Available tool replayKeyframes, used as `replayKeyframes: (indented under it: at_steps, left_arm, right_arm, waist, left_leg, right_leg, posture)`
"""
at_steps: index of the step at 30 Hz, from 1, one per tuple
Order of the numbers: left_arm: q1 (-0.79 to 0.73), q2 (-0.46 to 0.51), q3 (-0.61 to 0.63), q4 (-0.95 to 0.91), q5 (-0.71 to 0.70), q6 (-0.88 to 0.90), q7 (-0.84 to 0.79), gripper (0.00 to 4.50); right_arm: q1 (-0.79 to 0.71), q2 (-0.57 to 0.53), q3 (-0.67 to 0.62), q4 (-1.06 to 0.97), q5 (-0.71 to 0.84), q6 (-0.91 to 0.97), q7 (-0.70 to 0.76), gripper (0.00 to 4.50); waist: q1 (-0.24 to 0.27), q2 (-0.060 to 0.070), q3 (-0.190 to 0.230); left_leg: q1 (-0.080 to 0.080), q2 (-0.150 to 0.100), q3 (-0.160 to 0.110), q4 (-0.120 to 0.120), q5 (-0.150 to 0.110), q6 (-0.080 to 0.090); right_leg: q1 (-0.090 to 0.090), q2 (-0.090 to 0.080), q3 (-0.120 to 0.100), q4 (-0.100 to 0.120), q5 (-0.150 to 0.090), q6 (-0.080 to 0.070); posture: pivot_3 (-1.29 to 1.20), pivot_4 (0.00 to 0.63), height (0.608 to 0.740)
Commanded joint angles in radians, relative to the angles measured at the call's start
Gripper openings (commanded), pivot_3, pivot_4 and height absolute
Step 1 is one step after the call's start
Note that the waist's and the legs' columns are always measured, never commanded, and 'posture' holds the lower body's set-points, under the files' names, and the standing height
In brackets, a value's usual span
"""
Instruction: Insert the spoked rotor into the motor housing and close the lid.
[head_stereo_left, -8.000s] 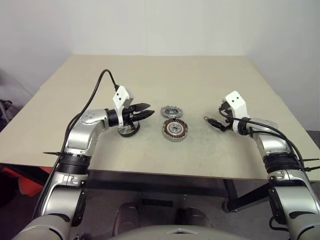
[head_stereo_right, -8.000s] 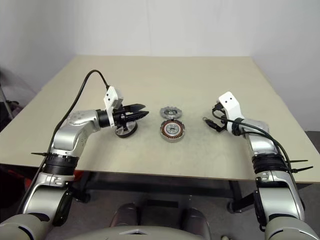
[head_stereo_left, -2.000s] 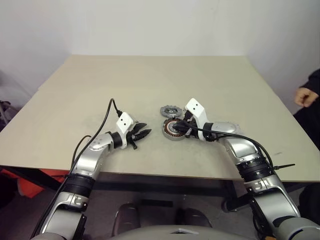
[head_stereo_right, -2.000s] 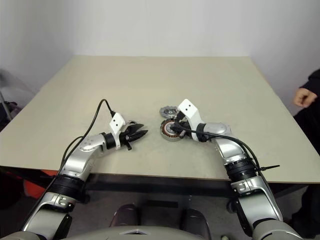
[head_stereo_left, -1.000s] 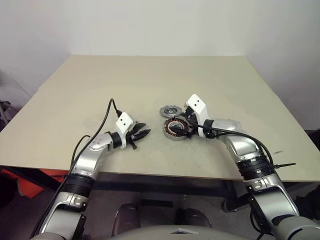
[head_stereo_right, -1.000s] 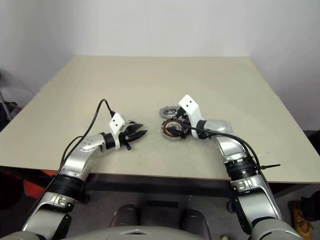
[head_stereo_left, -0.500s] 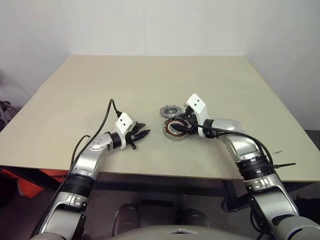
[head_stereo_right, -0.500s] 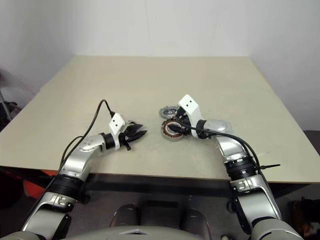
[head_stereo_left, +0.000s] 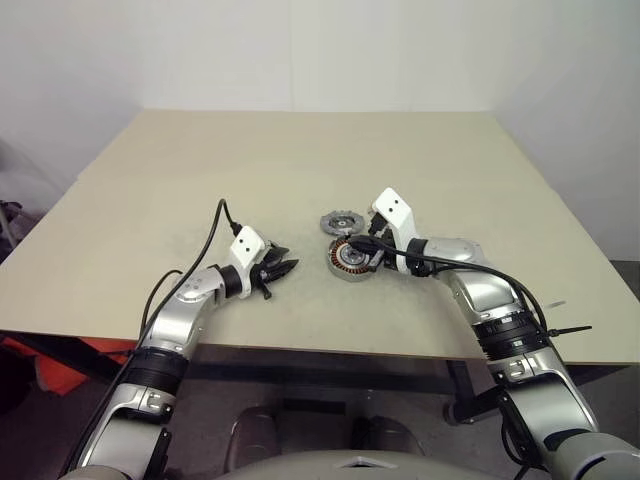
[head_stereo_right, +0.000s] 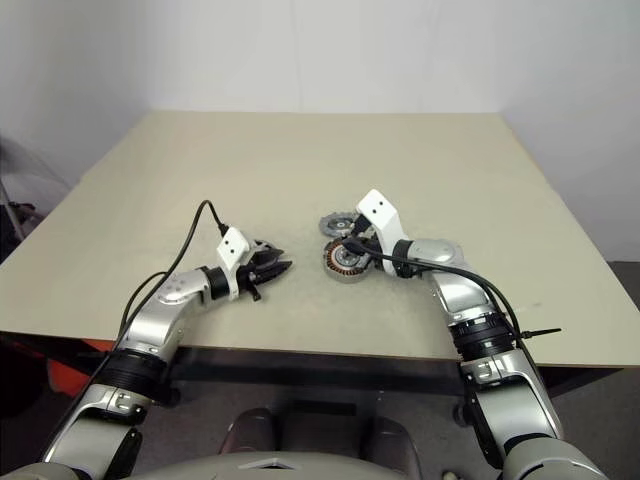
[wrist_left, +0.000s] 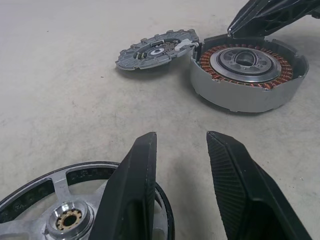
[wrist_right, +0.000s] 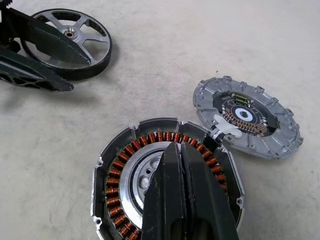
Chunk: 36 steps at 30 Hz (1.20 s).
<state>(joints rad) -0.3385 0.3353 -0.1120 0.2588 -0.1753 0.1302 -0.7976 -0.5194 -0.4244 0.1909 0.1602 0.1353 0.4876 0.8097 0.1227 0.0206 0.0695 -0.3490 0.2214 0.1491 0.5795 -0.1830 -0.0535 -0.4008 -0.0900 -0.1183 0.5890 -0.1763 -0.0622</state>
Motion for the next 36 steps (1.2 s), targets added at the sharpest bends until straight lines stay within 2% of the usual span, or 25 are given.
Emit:
replayKeyframes:
  at_steps: [1,8,27,36]
  left_arm:
    - [-0.010,0.007,0.014,-0.019,-0.002,-0.014,0.004,1.68]
    - [-0.009,0.007,0.014,-0.019,-0.002,-0.015,0.008,1.68]
    - [-0.004,0.006,0.021,-0.026,-0.011,-0.005,0.012,1.68]
    - [0.006,0.008,0.024,-0.037,-0.012,0.000,0.016,1.68]
  right_arm:
    - [-0.009,-0.001,0.009,-0.011,-0.011,-0.017,0.003,0.02]
    - [-0.008,0.005,0.026,0.083,-0.057,-0.056,-0.027,0.02]
    - [-0.028,-0.004,-0.017,-0.029,-0.014,-0.025,-0.012,0.02]
    - [0.025,0.008,0.029,0.073,-0.058,-0.058,-0.017,0.02]
  waist:
    - [0.000,0.000,0.000]
    - [0.000,0.000,0.000]
    - [0.000,0.000,0.000]
    - [0.000,0.000,-0.002]
  left_leg:
    - [0.000,0.000,0.000,0.000,0.000,0.000]
    - [0.000,0.000,0.000,0.000,0.000,0.000]
    - [0.000,0.000,0.000,0.000,0.000,0.000]
    - [0.000,0.000,0.000,0.000,0.000,0.000]
  right_leg:
    - [0.000,0.000,0.000,0.000,0.000,0.000]
    - [0.000,0.000,0.000,0.000,0.000,0.000]
    - [0.000,0.000,0.000,0.000,0.000,0.000]
    - [0.000,0.000,0.001,0.000,0.000,0.000]
  posture:
    - [0.00,0.000,0.740]
    - [0.00,0.000,0.740]
    - [0.00,0.000,0.740]
    - [0.00,0.000,0.740]
